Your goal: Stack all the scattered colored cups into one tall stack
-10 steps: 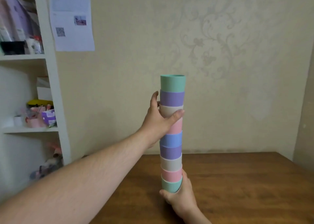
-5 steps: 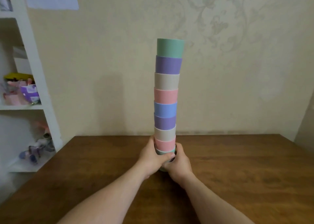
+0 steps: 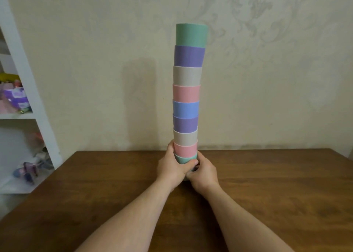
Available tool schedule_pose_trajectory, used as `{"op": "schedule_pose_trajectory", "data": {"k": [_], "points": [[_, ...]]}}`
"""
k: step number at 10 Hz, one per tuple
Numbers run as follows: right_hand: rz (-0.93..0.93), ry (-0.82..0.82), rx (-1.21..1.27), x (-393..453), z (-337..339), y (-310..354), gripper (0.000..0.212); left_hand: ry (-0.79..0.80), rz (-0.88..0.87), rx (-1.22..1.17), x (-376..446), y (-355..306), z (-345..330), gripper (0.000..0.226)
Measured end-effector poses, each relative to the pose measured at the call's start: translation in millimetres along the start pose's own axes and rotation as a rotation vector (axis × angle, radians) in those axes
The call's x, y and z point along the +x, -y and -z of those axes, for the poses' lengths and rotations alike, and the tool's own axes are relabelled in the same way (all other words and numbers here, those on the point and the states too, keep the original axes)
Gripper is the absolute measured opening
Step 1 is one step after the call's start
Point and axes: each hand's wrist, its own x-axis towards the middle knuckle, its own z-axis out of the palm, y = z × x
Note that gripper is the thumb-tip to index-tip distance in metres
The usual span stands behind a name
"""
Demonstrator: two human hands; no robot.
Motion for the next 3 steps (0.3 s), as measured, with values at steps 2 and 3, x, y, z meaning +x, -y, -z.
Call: {"op": "schedule_pose_trajectory", "data": {"k": [2,3], "points": [[0.016,0.001,-0.045,-9.2,-0.4,10.7,0.048,0.052,0.028,-0.1,-5.0,4.8,-9.7,0.114],[-0.036,0.034,-0.136,-15.9,-3.5,9.0,0.076,0.081,0.105,-0.12,-10.6,14.4,-11.3,0.139]]}}
